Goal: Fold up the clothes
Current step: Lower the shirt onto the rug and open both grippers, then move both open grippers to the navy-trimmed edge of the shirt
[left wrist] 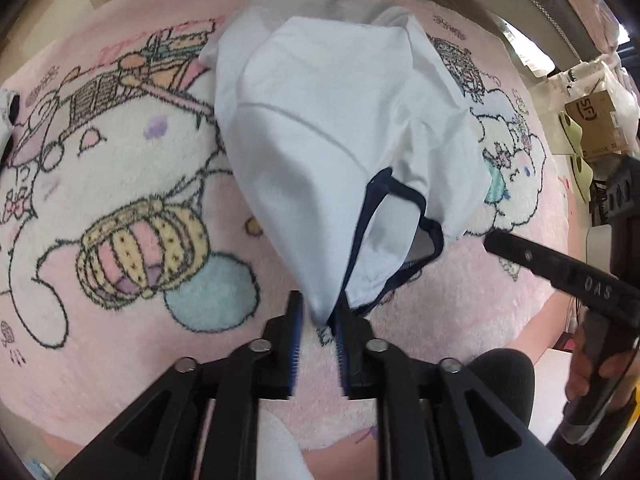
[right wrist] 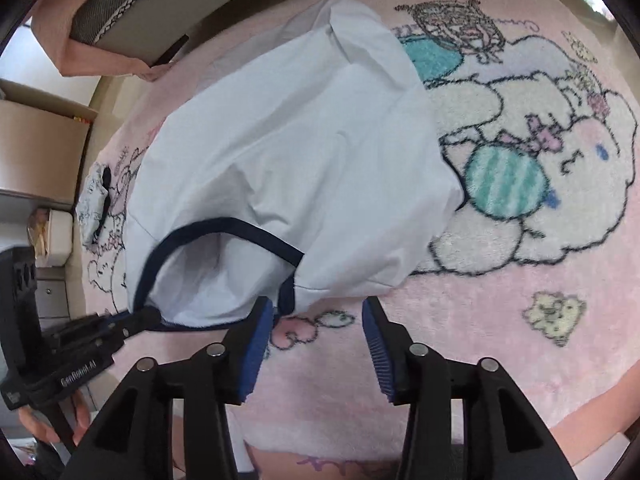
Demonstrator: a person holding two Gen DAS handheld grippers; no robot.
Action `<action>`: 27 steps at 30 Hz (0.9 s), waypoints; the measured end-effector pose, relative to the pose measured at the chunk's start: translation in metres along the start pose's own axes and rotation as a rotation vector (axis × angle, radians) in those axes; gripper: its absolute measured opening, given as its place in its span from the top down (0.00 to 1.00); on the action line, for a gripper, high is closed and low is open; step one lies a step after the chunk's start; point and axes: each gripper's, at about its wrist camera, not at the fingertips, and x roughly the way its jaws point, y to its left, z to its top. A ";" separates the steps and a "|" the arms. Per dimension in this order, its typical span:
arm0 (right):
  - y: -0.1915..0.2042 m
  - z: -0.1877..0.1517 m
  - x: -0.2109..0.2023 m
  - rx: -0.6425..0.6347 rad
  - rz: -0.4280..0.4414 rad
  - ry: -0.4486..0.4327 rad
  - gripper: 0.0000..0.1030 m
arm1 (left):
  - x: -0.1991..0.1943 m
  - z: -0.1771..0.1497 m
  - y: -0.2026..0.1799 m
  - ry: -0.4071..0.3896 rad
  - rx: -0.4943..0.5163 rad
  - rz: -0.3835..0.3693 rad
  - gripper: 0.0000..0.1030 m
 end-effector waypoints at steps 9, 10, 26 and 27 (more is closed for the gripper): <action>0.007 -0.013 0.034 0.027 0.002 -0.060 0.37 | 0.013 -0.029 0.004 0.033 0.000 0.001 0.28; 0.005 -0.015 0.037 0.039 0.009 -0.066 0.37 | 0.015 -0.033 0.005 0.038 -0.006 -0.007 0.28; 0.006 -0.041 0.051 0.028 -0.228 -0.262 0.35 | -0.033 -0.033 -0.033 -0.459 0.173 0.264 0.27; 0.011 -0.042 0.052 0.003 -0.250 -0.266 0.35 | -0.030 -0.031 -0.039 -0.461 0.201 0.285 0.28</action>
